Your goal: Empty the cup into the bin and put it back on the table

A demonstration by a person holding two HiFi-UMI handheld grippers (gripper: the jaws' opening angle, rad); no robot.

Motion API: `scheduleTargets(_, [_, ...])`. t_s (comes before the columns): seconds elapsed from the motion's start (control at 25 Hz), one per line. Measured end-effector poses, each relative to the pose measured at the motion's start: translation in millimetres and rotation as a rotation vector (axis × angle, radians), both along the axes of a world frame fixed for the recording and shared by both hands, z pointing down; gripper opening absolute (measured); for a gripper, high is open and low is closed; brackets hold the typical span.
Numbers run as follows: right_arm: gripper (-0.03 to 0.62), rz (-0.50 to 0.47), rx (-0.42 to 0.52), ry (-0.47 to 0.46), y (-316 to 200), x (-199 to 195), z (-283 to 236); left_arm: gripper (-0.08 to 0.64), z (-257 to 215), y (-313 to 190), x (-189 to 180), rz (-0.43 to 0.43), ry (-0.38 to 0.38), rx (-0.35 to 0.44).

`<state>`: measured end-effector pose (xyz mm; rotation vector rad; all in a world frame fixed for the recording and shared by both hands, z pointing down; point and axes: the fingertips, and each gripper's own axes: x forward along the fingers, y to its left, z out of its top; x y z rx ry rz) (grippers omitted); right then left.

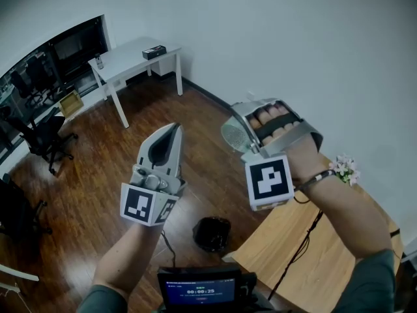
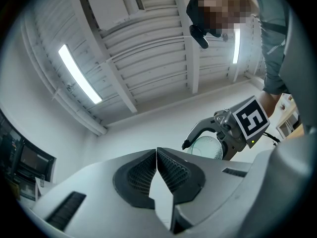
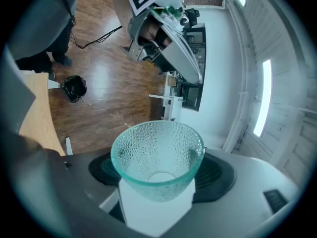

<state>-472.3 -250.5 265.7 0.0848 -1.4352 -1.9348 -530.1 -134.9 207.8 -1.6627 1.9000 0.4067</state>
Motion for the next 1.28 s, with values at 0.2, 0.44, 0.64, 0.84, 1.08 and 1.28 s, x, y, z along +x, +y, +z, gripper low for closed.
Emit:
scheduleTargets(0.2, [0.397,0.007,-0.029,-0.012,0.2,0.0,-1.2,0.000,0.1,1.4,0.6,-0.007,0.005,0.003])
scheduleTargets(0.44, [0.397,-0.016,-0.113,-0.075,4.2,-5.0,2.1,0.000,2.7,2.2,-0.9,-0.011,0.010,-0.008])
scheduleTargets(0.64, [0.397,0.031,-0.353,-0.146,0.5,-2.3,15.1,0.000,4.1,4.0,-2.7,-0.010,0.026,-0.010])
scheduleTargets(0.84, [0.397,0.111,-0.637,-0.230,-6.5,8.3,22.9,0.000,6.5,-0.3,3.5,0.004,0.017,-0.022])
scheduleTargets(1.08, [0.397,0.135,-0.888,-0.294,2.0,16.7,34.8,0.000,12.5,-8.8,11.0,0.016,0.010,-0.044])
scheduleTargets(1.28, [0.397,0.168,-1.172,-0.357,3.5,26.3,48.9,0.000,15.8,-18.7,24.3,0.038,0.008,-0.050])
